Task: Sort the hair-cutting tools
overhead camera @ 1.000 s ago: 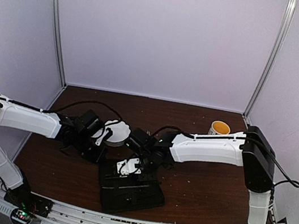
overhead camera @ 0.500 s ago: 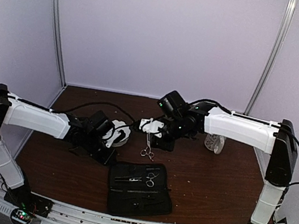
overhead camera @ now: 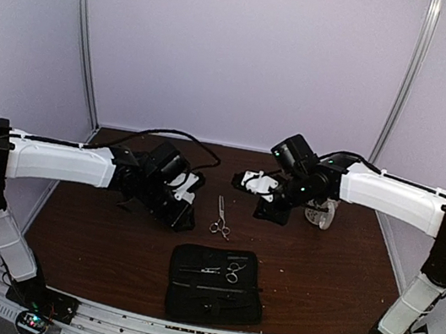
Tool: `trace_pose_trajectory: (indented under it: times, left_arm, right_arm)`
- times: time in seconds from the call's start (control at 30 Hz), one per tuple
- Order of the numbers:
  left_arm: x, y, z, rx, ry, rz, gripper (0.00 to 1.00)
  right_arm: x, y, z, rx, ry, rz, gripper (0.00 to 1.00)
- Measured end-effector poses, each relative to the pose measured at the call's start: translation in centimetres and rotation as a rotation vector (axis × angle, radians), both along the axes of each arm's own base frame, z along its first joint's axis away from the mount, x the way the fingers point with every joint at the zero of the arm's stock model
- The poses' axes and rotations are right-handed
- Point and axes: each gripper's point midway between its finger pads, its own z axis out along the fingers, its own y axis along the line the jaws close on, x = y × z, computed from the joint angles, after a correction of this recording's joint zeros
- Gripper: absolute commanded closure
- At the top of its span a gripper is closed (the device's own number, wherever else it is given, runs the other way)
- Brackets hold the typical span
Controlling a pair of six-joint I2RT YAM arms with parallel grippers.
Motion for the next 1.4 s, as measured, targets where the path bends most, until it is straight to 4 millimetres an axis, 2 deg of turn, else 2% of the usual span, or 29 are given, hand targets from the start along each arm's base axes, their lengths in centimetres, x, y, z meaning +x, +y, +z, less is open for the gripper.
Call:
trace_pose_trajectory:
  times: [0.13,0.2,0.27,0.37,0.47,0.63,0.8,0.9,1.23,1.4]
  left_arm:
    - [2.4,-0.9,3.4,0.009,-0.077,0.032,0.49]
    - [4.3,-2.3,5.1,0.009,-0.108,0.048,0.4]
    - [6.5,-4.2,6.3,0.0,-0.141,0.066,0.36]
    - [9.1,-6.3,6.6,0.006,-0.167,0.087,0.36]
    - [10.8,-7.7,5.5,0.034,-0.165,0.101,0.36]
    - [12.7,-9.0,2.3,0.09,-0.138,0.134,0.36]
    - [13.8,-9.5,-1.0,0.143,-0.1,0.184,0.39]
    - [14.2,-9.4,-2.4,0.172,-0.081,0.216,0.43]
    - [14.2,-8.7,-4.4,0.214,-0.054,0.268,0.5]
    - [14.0,-8.7,-6.4,0.23,-0.023,0.269,0.55]
  right_arm:
    - [-0.5,-3.4,3.5,0.054,-0.061,-0.054,0.63]
    - [-0.8,-4.9,5.5,0.103,-0.111,-0.078,0.6]
    - [-1.5,-5.9,6.5,0.135,-0.143,-0.088,0.57]
    - [-2.7,-6.9,6.5,0.156,-0.157,-0.092,0.55]
    - [-3.5,-7.5,5.5,0.161,-0.147,-0.1,0.53]
    - [-4.4,-9.0,3.5,0.135,-0.158,-0.105,0.53]
    - [-4.1,-8.7,4.4,0.161,-0.194,-0.096,0.53]
    - [-4.3,-8.3,4.6,0.183,-0.188,-0.079,0.53]
    - [-5.0,-7.7,4.3,0.211,-0.157,-0.043,0.53]
    - [-5.2,-7.6,4.2,0.214,-0.151,-0.036,0.53]
